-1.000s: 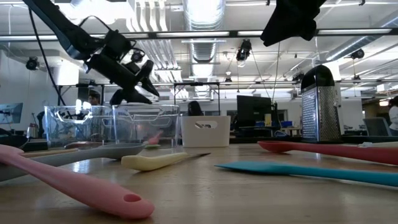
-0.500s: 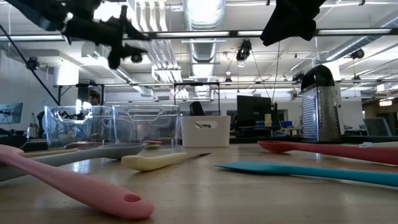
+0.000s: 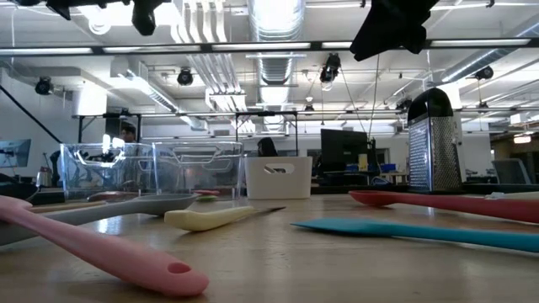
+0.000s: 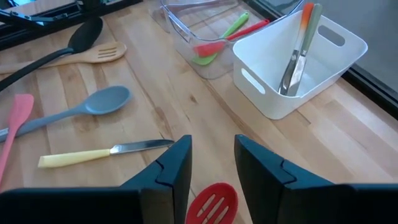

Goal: Pick & Place Kitchen Items
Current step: Put the red serving spoon into the left transparent bin

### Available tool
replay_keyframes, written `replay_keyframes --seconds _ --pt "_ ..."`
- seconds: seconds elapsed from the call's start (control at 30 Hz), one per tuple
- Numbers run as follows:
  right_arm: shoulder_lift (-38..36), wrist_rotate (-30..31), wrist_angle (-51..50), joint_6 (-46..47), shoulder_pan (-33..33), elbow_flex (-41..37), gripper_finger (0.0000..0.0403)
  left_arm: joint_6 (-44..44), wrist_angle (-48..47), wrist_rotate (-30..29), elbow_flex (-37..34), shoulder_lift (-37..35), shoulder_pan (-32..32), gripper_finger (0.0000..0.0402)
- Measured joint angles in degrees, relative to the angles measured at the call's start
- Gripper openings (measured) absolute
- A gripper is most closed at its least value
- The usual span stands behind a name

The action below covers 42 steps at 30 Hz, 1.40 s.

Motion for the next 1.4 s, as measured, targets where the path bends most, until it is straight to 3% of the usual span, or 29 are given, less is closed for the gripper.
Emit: replay_keyframes --seconds 0.47,0.73,0.93,1.13,1.4 --pt "-0.01 0.14 0.05 0.0 0.02 0.0 0.0095 17.85 -11.04 0.04 4.08 0.78 -17.05 0.019" --pt "0.0 0.11 0.39 0.48 0.04 0.0 0.0085 27.3 -23.28 -3.54 7.1 1.6 -22.2 0.019" --pt "-0.02 -3.53 -1.61 8.85 0.48 0.0 0.0082 32.5 -33.36 -13.29 7.46 3.05 -22.84 0.019" --pt "0.0 -5.31 -9.84 25.01 1.51 -1.35 0.0082 37.58 -39.06 -21.14 6.83 4.87 -22.85 0.019" --pt "0.48 -7.27 -6.34 37.7 1.49 -9.86 0.009 38.56 -39.47 -23.24 6.8 8.32 -22.83 0.019"
